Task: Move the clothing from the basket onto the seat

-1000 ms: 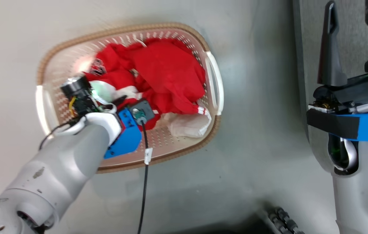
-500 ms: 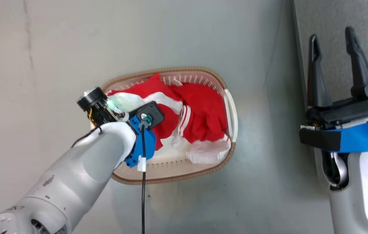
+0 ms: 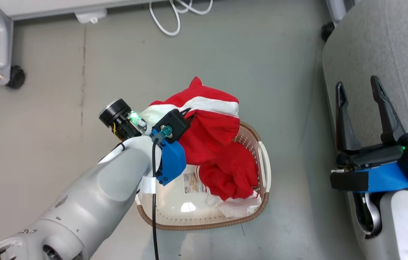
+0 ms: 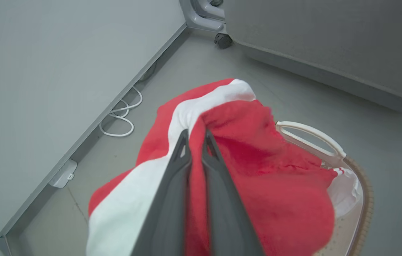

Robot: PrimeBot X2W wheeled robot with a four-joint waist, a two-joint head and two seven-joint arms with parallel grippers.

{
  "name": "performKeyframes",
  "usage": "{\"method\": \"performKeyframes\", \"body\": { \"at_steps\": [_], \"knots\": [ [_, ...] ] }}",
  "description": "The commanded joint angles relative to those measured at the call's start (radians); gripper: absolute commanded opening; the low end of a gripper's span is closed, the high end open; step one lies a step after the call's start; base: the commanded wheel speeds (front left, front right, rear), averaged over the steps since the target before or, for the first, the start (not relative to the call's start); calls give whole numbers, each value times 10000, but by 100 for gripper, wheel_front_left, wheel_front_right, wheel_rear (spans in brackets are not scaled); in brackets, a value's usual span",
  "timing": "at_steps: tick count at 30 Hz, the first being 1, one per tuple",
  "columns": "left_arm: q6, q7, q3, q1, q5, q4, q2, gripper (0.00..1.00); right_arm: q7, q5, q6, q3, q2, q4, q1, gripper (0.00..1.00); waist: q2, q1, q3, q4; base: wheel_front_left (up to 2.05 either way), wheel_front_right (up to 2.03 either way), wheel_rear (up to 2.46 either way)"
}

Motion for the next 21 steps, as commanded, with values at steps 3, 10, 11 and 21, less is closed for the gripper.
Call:
{"method": "performKeyframes", "body": {
  "at_steps": [3,10,11,21],
  "knots": [
    [18,-108,14,-143,-214,-183,22,0,-5,40,4,-24,-35,73,385,100,-1,2,-763,177,0,0,0],
    [80,-116,874,118,-256,-1128,163,0,-5,198,4,14,-35,218,895,100,-1,2,-1569,199,0,0,0],
    [116,-117,996,174,-212,-1259,155,0,-5,207,4,-1,-35,219,973,100,-1,2,-1660,218,0,0,0],
    [223,-120,1961,703,185,-2281,33,0,-5,295,4,-10,-35,372,1660,100,-1,2,-2460,343,0,0,0]
  ]
}}
